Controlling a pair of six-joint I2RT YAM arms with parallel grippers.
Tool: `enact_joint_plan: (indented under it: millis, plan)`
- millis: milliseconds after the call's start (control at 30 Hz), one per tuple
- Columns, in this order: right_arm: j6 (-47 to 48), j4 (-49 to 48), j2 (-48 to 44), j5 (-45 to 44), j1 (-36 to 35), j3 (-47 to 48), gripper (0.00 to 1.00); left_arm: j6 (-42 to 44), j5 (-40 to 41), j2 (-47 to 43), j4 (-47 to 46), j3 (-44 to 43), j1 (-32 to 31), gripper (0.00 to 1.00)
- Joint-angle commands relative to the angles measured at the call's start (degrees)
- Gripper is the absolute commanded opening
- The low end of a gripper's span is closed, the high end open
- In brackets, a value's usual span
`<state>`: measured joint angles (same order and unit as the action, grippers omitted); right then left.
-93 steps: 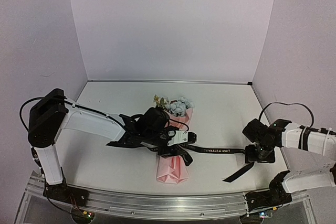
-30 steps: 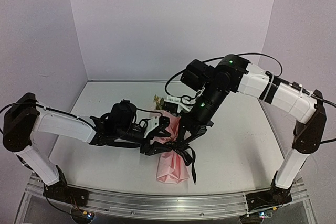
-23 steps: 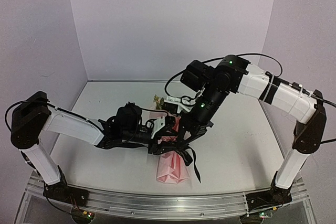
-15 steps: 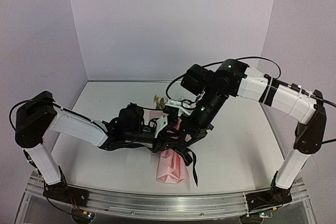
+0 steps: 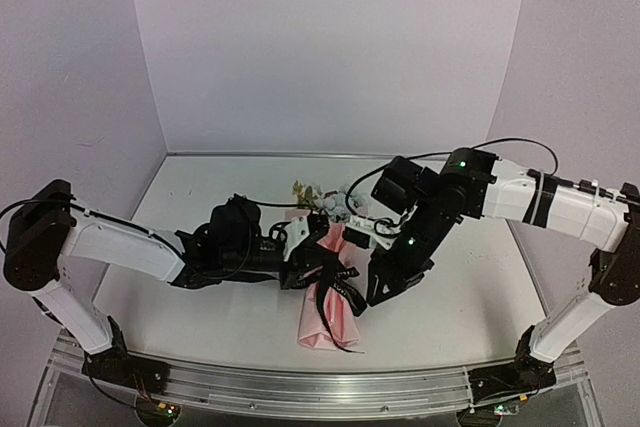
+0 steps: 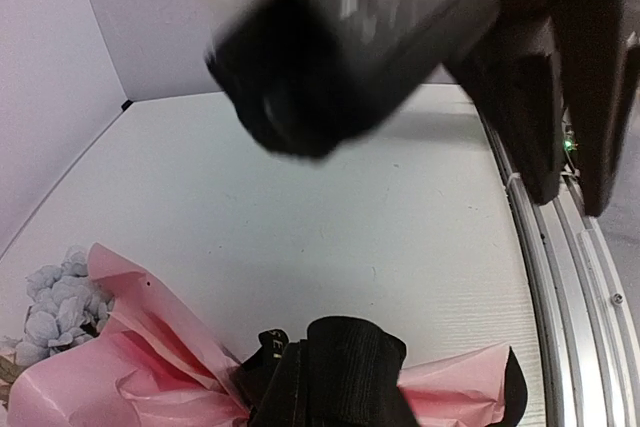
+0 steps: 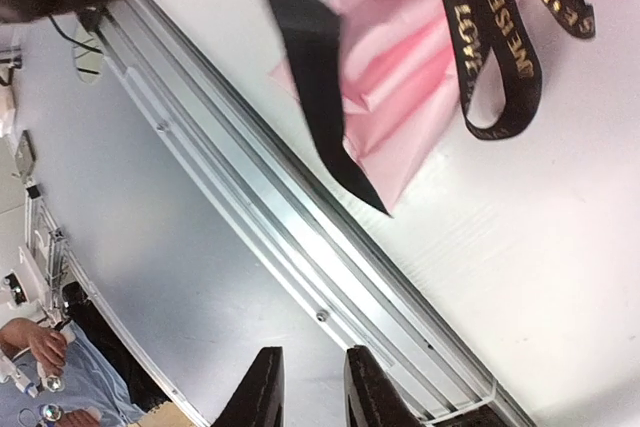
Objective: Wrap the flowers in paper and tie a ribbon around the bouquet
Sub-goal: Pick up the left side of the half-tied ribbon from the folded bouquet.
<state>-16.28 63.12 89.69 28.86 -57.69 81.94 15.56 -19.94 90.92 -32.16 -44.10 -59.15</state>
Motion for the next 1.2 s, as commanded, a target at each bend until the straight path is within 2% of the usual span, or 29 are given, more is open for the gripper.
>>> enact_joint_plan:
  millis: [0,133,233,367,533,767,1167]
  plan:
    - [-2.5,-4.0,-2.0,-10.3,-0.2,-5.6,0.25,2.1,6.1,-4.7,6.3,1.8,-3.4,0.0]
    - [-9.5,-13.6,-0.9,-16.7,0.9,-11.8,0.4,0.1,11.8,-6.1,7.2,4.0,-5.6,0.0]
    - [-14.2,-21.1,1.1,-19.3,1.6,-15.1,0.44,-1.2,14.7,-6.1,7.3,4.5,-7.0,0.0]
    - [-20.6,-31.2,4.3,-22.9,2.6,-19.0,0.45,-2.6,18.4,-6.2,6.6,5.2,-8.3,0.0]
    - [-27.6,-38.2,7.5,-26.6,2.8,-20.8,0.45,-3.6,19.4,-7.1,5.9,6.1,-8.6,0.0]
    - [-34.7,-42.5,7.9,-28.9,2.8,-25.4,0.4,-3.0,20.9,-7.5,6.5,5.9,-8.6,0.0]
    - [-43.6,-49.1,5.5,-26.9,2.0,-31.9,0.4,-2.9,21.0,-7.2,6.5,5.6,-8.6,0.0]
